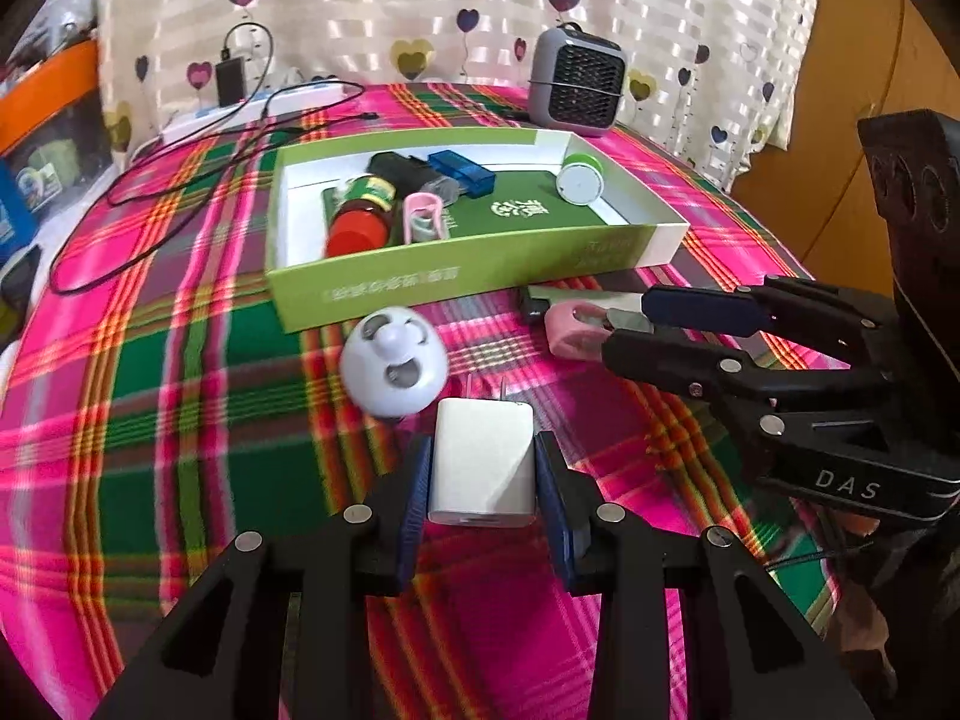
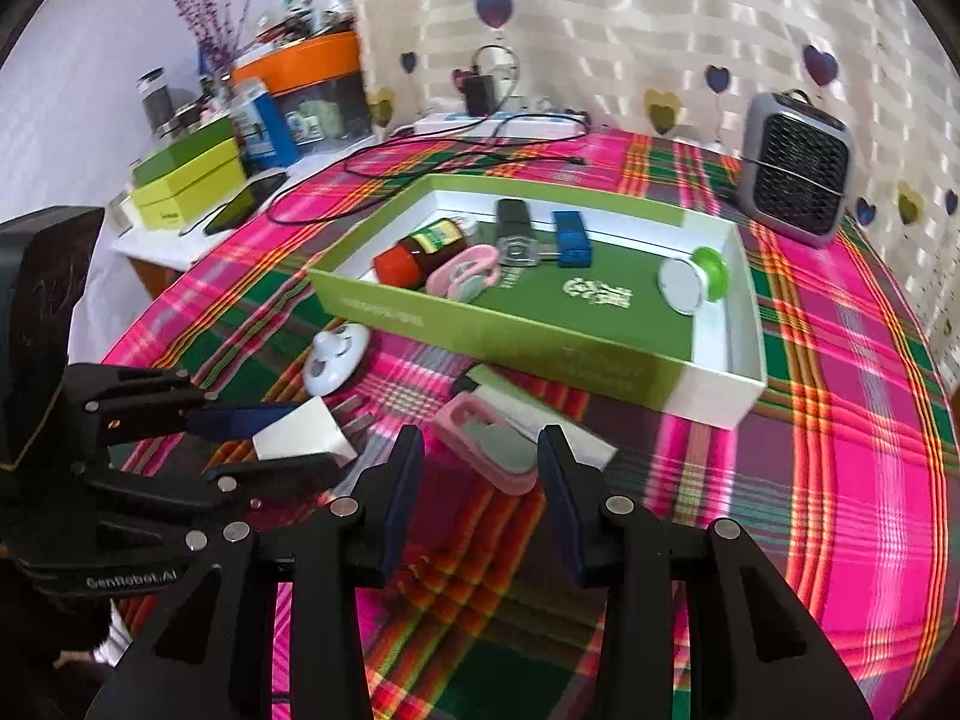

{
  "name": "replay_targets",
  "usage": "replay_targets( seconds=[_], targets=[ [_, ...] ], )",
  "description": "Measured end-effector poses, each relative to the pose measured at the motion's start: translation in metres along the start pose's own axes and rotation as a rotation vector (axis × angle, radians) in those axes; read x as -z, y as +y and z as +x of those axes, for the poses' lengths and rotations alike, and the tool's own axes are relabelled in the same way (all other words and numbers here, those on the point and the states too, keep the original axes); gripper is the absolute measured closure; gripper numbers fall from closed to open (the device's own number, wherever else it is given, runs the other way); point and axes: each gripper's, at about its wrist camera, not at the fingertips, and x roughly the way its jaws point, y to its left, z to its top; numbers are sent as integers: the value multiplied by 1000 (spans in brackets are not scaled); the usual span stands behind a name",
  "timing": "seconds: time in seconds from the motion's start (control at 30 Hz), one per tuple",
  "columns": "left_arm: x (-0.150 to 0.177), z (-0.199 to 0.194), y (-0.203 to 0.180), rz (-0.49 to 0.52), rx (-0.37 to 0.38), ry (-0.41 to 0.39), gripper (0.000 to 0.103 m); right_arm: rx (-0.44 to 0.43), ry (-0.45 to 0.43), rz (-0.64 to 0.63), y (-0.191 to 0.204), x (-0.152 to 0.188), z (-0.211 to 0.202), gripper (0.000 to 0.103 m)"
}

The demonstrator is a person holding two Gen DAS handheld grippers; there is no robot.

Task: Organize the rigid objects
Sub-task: 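Grasp the pink-white device with the right tool while the left tool holds the white charger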

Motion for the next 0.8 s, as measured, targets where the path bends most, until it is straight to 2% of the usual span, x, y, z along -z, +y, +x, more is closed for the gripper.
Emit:
replay_targets(
  seconds=[0.2, 0.33, 0.7, 0.8],
  targets=[
    [4, -4, 7, -19, -4, -6, 70, -22, -1, -26, 7, 2, -2, 62],
    [5, -4, 10, -32, 2, -8, 70, 13, 3, -8, 2, -1, 4, 62],
    [7, -6, 16, -55, 2, -14, 70, -86, 60, -76, 20, 6, 13, 62],
    [6, -6, 16, -55, -2, -14, 70, -65, 66, -77, 21, 5, 17, 62]
  ],
)
